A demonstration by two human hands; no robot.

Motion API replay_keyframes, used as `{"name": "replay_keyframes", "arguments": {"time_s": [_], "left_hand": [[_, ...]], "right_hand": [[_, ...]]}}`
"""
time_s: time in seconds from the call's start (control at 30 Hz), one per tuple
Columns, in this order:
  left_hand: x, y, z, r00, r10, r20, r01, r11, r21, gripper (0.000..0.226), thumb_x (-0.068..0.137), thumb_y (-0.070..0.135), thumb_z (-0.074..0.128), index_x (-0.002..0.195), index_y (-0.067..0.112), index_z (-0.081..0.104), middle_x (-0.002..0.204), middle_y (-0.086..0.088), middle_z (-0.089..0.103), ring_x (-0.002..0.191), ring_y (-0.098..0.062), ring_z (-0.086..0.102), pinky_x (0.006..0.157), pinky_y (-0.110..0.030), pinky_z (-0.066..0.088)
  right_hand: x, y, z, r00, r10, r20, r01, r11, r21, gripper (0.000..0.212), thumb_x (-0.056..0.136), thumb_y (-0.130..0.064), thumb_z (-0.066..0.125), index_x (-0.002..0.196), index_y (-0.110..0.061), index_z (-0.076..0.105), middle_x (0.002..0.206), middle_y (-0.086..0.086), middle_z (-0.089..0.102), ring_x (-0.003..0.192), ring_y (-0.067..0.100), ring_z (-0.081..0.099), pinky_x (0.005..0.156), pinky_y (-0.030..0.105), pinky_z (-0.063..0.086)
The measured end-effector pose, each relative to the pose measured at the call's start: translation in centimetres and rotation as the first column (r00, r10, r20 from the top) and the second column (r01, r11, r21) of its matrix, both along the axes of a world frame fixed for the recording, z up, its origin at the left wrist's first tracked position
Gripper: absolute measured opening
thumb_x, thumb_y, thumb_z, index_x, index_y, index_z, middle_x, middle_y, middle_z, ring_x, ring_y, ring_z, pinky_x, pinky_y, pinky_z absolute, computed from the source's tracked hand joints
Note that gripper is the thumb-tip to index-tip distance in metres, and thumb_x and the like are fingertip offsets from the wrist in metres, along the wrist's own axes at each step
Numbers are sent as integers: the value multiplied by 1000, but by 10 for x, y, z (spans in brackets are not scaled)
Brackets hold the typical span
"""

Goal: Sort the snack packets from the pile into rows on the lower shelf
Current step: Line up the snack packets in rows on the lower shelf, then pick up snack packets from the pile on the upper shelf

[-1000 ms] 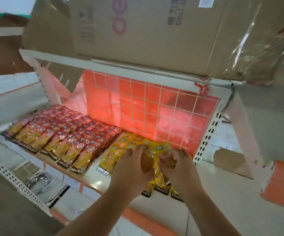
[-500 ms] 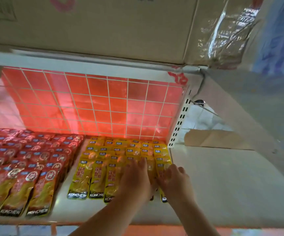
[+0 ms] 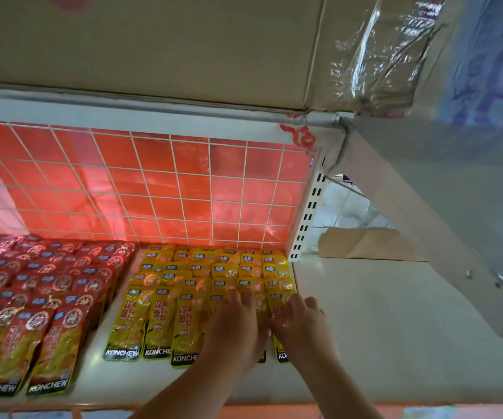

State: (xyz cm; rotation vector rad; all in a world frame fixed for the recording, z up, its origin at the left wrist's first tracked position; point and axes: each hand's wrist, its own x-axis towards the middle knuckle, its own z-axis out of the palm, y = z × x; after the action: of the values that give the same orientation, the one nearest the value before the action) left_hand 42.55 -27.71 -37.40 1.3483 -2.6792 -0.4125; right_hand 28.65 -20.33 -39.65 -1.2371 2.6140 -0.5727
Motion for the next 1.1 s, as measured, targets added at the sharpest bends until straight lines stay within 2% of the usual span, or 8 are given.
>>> {"name": "replay_keyframes", "arguments": {"time_s": [0.2, 0.4, 0.57, 0.7, 0.87, 0.97, 1.1], "left_hand": [[1, -8, -5, 1000, -1, 12, 2, 998, -69, 86, 88, 75, 55, 154, 28, 25, 145, -5, 43, 125, -25, 52, 93, -39, 51], [-1, -12, -11, 1000, 3, 23, 0, 991, -133, 88, 84, 81, 53, 150, 27, 31, 143, -5, 46, 123, -25, 52, 91, -39, 51], [4, -18, -1, 999, -46, 8, 47, 983, -179, 72, 88, 73, 51, 145, 31, 36, 129, -2, 52, 112, -23, 56, 81, -40, 48], [11, -34, 31, 988, -110, -106, 88, 977, -195, 58, 93, 60, 52, 142, 30, 45, 119, 4, 56, 108, -19, 56, 84, -35, 50], [29, -58, 96, 937, -187, -295, 121, 966, -227, 52, 91, 46, 66, 138, 29, 55, 118, 3, 62, 111, -22, 59, 87, -36, 52], [46, -71, 139, 894, -244, -376, 140, 949, -283, 46, 87, 39, 72, 132, 30, 61, 114, 5, 64, 109, -20, 61, 88, -35, 51], [71, -84, 191, 825, -329, -459, 167, 919, -358, 41, 86, 36, 73, 126, 32, 65, 104, 11, 62, 93, -5, 52, 83, -30, 47]], "right_hand": [[-4, 0, -2, 1000, 21, 5, -21, 1000, -15, 45, 84, -54, 70, 117, -27, 55, 95, -8, 36, 96, 22, 56, 69, 29, 42], [-5, 1, -1, 999, 54, -6, -54, 998, -39, 43, 84, -53, 73, 114, -26, 56, 98, -5, 39, 93, 23, 55, 73, 31, 47], [-9, 5, 13, 998, 59, -17, -60, 997, -44, 36, 88, -55, 69, 111, -30, 59, 96, -6, 43, 86, 21, 59, 68, 30, 46], [-10, -4, 48, 996, 78, -42, -82, 990, -114, 31, 87, -52, 70, 105, -30, 60, 99, -7, 47, 85, 20, 60, 67, 29, 42], [10, -31, 117, 988, 137, -67, -151, 936, -319, 22, 87, -43, 72, 100, -29, 60, 96, -10, 48, 75, 14, 56, 58, 24, 38], [29, -50, 161, 977, 194, -85, -211, 870, -446, 20, 87, -34, 75, 99, -23, 63, 100, -4, 54, 76, 19, 61, 65, 32, 48], [52, -67, 212, 969, 214, -121, -245, 812, -530, 19, 88, -35, 73, 101, -25, 64, 104, -5, 56, 79, 12, 60, 69, 30, 47]]}}
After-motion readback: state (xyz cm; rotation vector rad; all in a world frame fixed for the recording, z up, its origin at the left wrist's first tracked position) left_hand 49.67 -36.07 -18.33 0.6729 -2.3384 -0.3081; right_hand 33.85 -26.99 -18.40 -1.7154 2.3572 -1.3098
